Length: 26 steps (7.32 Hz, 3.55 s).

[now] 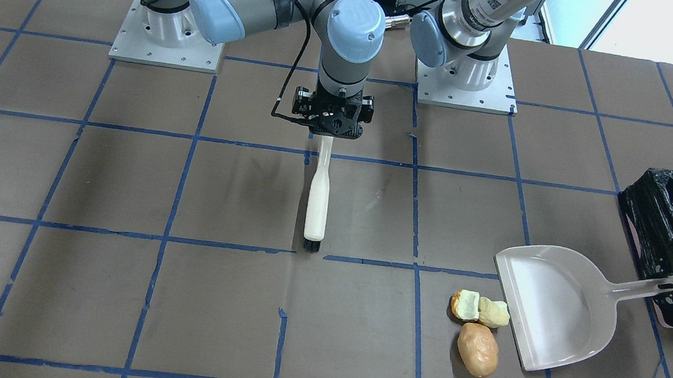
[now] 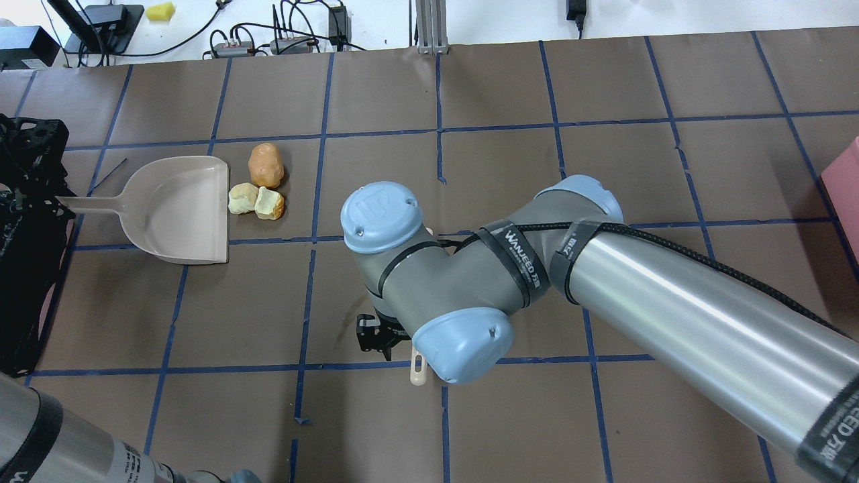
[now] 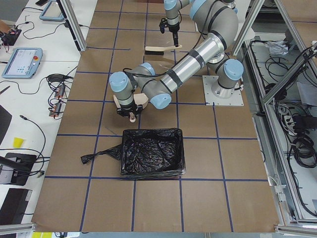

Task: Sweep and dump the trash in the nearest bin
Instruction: 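Set the dustpan down by the food while the right gripper grasps the brush handle, then lift the brush with the right gripper and carry it toward the dustpan, then sweep the potato and bread into the dustpan with the right gripper's brush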

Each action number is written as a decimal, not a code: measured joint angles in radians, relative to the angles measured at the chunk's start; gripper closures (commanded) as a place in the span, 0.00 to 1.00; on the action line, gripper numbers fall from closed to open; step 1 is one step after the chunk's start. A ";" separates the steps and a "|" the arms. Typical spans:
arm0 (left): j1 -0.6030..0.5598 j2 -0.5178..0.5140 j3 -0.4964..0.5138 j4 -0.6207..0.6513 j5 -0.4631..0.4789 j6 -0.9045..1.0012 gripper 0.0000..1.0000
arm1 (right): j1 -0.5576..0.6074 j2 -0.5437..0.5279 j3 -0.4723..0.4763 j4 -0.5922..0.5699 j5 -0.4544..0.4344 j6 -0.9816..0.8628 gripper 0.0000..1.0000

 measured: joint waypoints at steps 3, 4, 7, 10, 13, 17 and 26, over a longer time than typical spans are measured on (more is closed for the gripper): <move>-0.013 -0.024 -0.001 0.015 -0.006 -0.011 0.88 | 0.001 0.005 0.025 -0.050 -0.001 -0.011 0.24; -0.014 -0.026 -0.003 0.016 -0.006 -0.021 0.88 | 0.001 0.008 0.027 -0.061 0.000 -0.017 0.24; -0.018 -0.033 -0.010 0.017 -0.006 -0.038 0.88 | 0.001 0.014 0.029 -0.079 0.002 -0.022 0.32; -0.050 -0.020 -0.025 0.016 0.002 -0.069 0.88 | 0.015 0.002 0.056 -0.171 -0.016 -0.021 0.28; -0.057 -0.015 -0.040 0.025 0.006 -0.074 0.88 | 0.031 -0.011 0.178 -0.428 -0.067 -0.016 0.29; -0.060 -0.004 -0.064 0.062 0.019 -0.076 0.88 | 0.052 -0.017 0.197 -0.438 -0.140 -0.006 0.75; -0.061 -0.003 -0.068 0.064 0.020 -0.097 0.88 | 0.040 0.084 -0.186 -0.198 -0.116 0.250 1.00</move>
